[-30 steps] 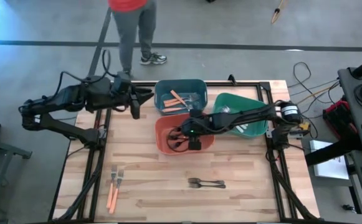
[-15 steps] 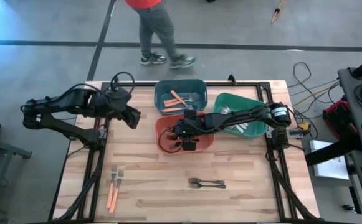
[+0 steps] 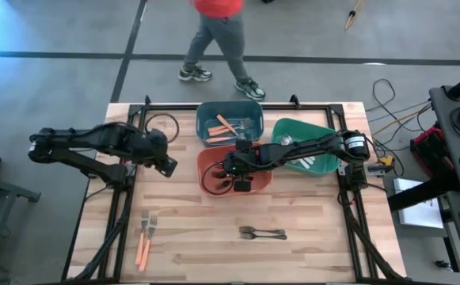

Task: Sort silverware by color (type)
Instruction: Put the black fork into the orange bin, then put the orange fork into the blue bin

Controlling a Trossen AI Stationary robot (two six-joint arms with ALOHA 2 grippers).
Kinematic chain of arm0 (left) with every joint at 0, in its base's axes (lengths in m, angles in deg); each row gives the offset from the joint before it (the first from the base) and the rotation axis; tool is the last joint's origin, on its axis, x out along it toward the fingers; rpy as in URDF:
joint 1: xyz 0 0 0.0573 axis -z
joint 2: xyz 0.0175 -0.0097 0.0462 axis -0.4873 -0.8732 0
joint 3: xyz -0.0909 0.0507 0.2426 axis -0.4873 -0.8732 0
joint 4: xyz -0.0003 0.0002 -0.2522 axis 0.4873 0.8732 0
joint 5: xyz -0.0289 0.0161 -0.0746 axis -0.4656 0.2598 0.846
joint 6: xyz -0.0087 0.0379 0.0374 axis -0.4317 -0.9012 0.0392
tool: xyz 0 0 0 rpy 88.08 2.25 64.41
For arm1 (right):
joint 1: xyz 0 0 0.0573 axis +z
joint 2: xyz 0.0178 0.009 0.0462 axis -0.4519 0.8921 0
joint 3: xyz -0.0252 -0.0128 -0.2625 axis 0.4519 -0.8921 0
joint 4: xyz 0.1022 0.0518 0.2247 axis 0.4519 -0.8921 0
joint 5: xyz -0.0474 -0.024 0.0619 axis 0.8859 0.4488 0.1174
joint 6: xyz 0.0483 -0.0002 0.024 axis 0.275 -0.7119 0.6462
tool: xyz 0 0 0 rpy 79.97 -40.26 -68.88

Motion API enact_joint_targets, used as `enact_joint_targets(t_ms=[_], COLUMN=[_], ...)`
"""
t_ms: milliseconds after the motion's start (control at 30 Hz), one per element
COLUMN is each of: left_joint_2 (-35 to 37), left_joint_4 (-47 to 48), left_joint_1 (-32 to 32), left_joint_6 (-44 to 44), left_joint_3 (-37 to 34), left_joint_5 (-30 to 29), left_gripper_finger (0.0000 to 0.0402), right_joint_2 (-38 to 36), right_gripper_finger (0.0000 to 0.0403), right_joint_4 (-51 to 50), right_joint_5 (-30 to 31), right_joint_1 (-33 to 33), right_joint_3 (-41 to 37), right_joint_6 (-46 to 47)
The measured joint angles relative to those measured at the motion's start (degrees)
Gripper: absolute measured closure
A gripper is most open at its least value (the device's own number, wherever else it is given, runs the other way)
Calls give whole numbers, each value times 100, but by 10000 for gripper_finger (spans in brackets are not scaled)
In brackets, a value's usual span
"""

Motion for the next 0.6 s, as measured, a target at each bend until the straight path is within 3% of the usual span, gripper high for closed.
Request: enact_joint_targets(t_ms=[100,400,600], left_joint_2=[0,-7,-102], left_joint_4=[4,1,-23], left_joint_1=[19,88,638], left_joint_6=[242,777,1498], left_joint_3=[-305,-729,-740], left_joint_5=[287,741,850], left_gripper_finger=[326,326,326], right_joint_2=[0,-38,-418], right_gripper_finger=[377,288,256], right_joint_4=[5,-4,-21], right_joint_5=[-8,-31,-29], right_joint_1=[0,0,0], right_joint_3=[0,-3,-7], right_joint_6=[76,390,799])
